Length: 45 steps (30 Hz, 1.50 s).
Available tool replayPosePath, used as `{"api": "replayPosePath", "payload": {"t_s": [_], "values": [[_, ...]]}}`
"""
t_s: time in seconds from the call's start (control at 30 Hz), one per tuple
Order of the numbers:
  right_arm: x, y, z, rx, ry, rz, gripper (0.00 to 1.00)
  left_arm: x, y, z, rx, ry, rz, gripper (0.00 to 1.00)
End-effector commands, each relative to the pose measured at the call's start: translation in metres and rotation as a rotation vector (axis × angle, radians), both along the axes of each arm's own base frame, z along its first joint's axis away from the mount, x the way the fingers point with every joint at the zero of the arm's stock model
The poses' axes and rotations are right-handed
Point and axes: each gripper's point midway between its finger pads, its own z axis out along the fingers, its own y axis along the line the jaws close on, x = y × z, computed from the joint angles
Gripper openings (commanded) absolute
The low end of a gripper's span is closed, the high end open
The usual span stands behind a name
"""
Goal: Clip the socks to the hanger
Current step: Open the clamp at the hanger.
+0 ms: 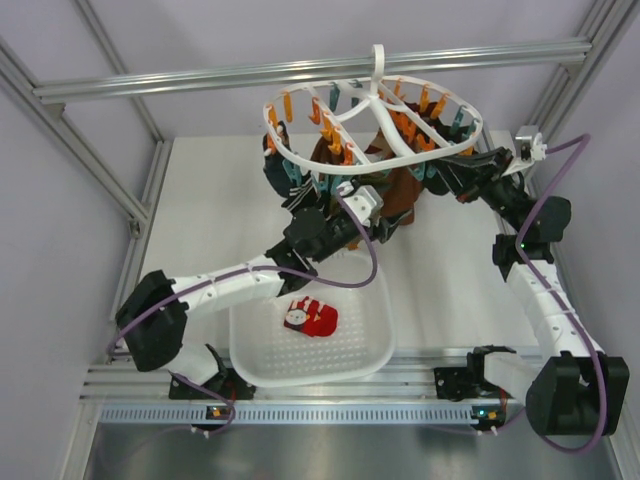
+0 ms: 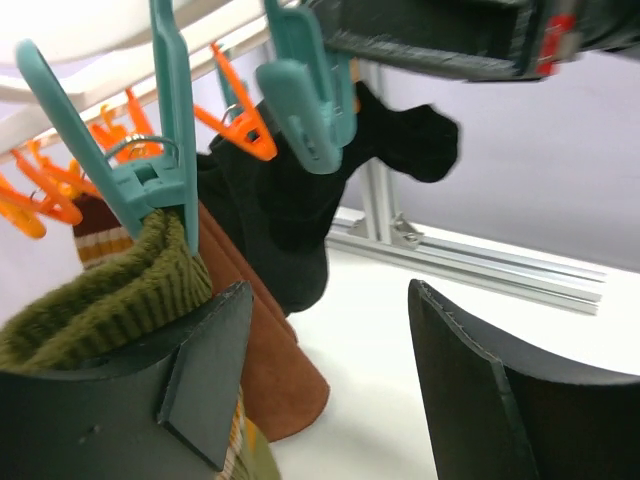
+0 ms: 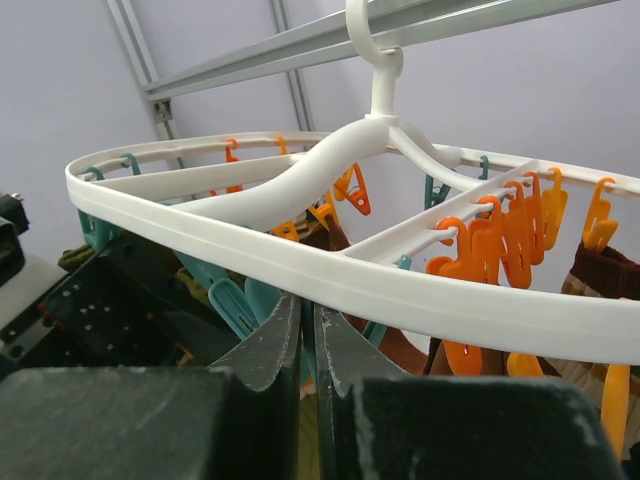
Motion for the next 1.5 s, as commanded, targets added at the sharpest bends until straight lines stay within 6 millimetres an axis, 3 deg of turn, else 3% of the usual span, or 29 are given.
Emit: {"api": "replayPosePath", "payload": {"t_s": [0.0,0.23,0.5,0.73,0.93,1.47], "values": [[-0.006,0.004,0.017,0.000,-0.060,0.024,0.00,-0.027,0.006,0.023,-0.031,-0.043,-0.097,0.68],[-0.005,0.004,0.017,-0.002,-0.055,0.018,0.00,-0.037,-0.018,0.052,-0.088,-0.129,-0.143,0.68],[-0.007,0.004,0.016,-0.013,-0.056,0.017,0.00,-0.038,-0.023,0.102,-0.206,-0.271,-0.147,0.69],[-0.007,0.004,0.017,-0.008,-0.057,0.019,0.00,-0.030,-0.032,0.108,-0.225,-0.286,-0.137,0.67],[-0.007,0.004,0.018,-0.007,-0.057,0.020,0.00,-0.041,-0.032,0.092,-0.191,-0.235,-0.189,0.64],[-0.010,0.005,0.020,-0.001,-0.055,0.027,0.00,0.003,-0.046,0.089,-0.177,-0.250,-0.033,0.62]]}}
